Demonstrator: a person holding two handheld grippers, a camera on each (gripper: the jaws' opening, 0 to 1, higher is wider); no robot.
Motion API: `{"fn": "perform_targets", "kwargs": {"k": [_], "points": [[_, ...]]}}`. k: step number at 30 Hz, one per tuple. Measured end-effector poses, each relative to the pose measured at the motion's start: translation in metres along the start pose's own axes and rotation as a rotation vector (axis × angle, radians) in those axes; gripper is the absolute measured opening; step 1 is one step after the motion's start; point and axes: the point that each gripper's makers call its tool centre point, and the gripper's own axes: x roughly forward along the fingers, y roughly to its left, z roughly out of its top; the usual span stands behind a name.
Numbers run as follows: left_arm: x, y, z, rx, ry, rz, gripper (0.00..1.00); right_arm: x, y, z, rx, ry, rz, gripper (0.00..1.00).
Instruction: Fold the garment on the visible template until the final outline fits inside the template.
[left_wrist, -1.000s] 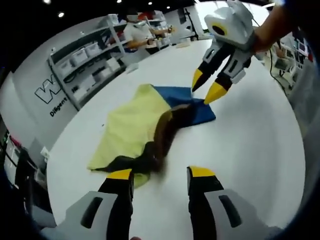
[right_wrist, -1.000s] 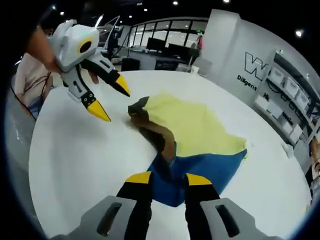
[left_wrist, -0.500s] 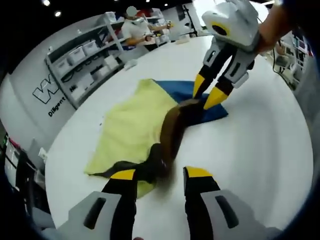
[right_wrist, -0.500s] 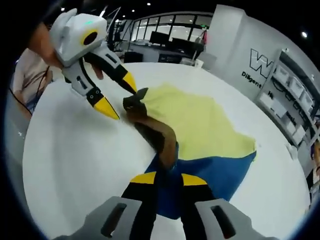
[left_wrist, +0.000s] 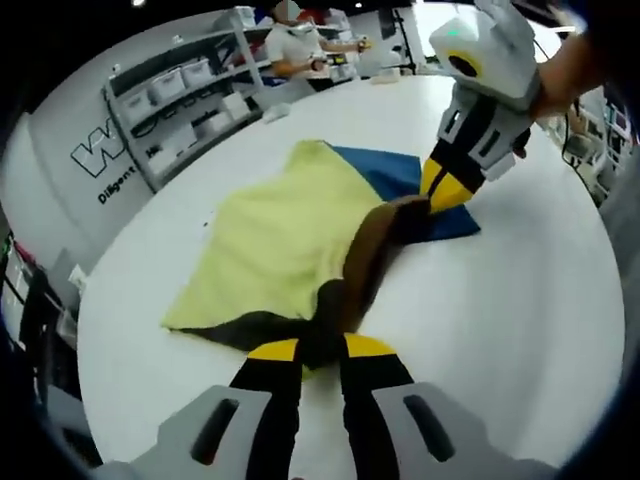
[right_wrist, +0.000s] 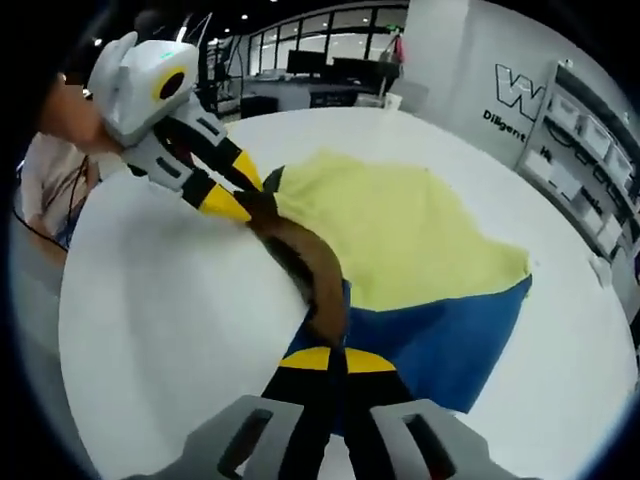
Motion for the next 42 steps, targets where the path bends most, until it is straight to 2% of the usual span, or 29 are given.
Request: {"fn": "perform_targets", "kwargs": {"k": [4,8,17,20,33,36,39,42], "points": [[-0.006,-0.001,-0.003,-0.070,0.007,-0.015,0.03,-0.005,0.006,-0.002,0.021,0.012,0.023,0.00],[-0.010,-0.008,-0.007,-0.059,0.019,-0.030,0.02,-0.012,0.018,-0.006,0.027,0.026,0.059,0.00],[-0.033,-0.038,-0.013,-0.102,0.018,-0.098,0.01,-0.033,0.039,-0.020,0.023,0.073,0.130,0.00],[-0.041,-0.046,-0.013,-0.115,0.015,-0.113,0.01,-0.041,0.045,-0.022,0.055,0.081,0.147,0.00],[-0.079,-0.083,-0.023,-0.149,0.009,-0.175,0.01,-0.076,0.083,-0.034,0.119,0.069,0.235,0.00],[-0.089,-0.093,-0.022,-0.154,-0.002,-0.187,0.01,-0.083,0.093,-0.036,0.113,0.075,0.248,0.00],[-0.097,-0.099,-0.020,-0.105,-0.029,-0.182,0.01,-0.091,0.102,-0.038,0.102,0.079,0.264,0.00],[-0.105,-0.106,-0.019,-0.153,-0.036,-0.205,0.01,-0.099,0.109,-0.041,0.090,0.087,0.277,0.00]]}}
